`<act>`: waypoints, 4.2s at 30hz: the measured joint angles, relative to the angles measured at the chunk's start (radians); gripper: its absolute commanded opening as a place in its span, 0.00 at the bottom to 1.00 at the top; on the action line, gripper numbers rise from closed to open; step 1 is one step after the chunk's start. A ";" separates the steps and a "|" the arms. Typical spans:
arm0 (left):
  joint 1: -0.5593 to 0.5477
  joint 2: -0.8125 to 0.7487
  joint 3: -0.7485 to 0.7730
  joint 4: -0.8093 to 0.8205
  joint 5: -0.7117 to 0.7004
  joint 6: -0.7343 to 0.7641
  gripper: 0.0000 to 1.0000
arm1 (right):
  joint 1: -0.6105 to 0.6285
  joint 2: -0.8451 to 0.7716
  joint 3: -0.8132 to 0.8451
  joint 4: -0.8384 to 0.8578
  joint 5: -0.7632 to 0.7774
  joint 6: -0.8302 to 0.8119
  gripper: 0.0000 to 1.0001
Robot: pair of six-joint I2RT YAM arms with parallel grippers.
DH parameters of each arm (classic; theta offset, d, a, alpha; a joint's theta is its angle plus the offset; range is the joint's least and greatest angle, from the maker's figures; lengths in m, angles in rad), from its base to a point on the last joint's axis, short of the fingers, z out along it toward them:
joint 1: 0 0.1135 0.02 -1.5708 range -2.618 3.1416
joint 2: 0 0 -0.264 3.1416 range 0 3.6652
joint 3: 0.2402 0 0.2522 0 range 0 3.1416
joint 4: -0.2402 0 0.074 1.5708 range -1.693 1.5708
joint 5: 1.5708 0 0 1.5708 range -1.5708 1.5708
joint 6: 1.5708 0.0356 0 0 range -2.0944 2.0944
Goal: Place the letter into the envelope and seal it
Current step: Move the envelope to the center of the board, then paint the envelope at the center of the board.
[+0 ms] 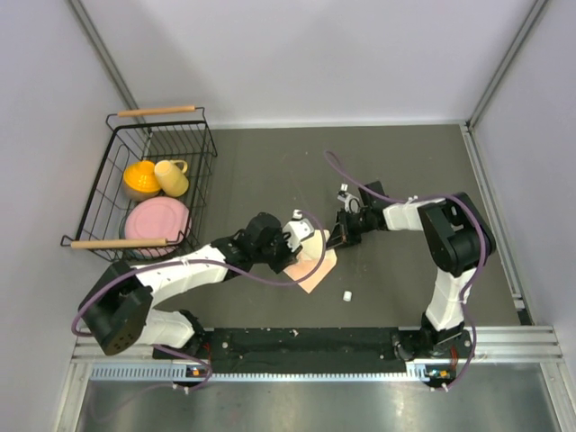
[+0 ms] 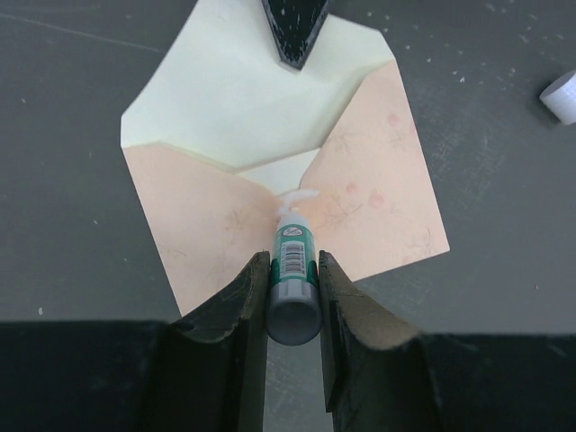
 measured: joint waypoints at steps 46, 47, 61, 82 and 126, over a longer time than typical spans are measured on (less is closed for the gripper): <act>-0.153 0.216 0.217 -0.132 -0.156 0.102 0.00 | -0.036 -0.047 -0.062 -0.026 -0.010 -0.038 0.00; -0.159 0.222 0.222 -0.132 -0.156 0.102 0.00 | -0.036 -0.047 -0.062 -0.026 -0.010 -0.038 0.00; -0.179 0.221 0.220 -0.140 -0.216 0.165 0.00 | -0.036 -0.047 -0.062 -0.027 -0.011 -0.046 0.00; -0.173 0.216 0.201 -0.129 -0.277 0.230 0.00 | -0.037 -0.047 -0.062 -0.028 -0.013 -0.047 0.00; -0.172 0.239 0.241 -0.165 -0.213 0.228 0.00 | -0.040 -0.047 -0.062 -0.035 -0.016 -0.048 0.00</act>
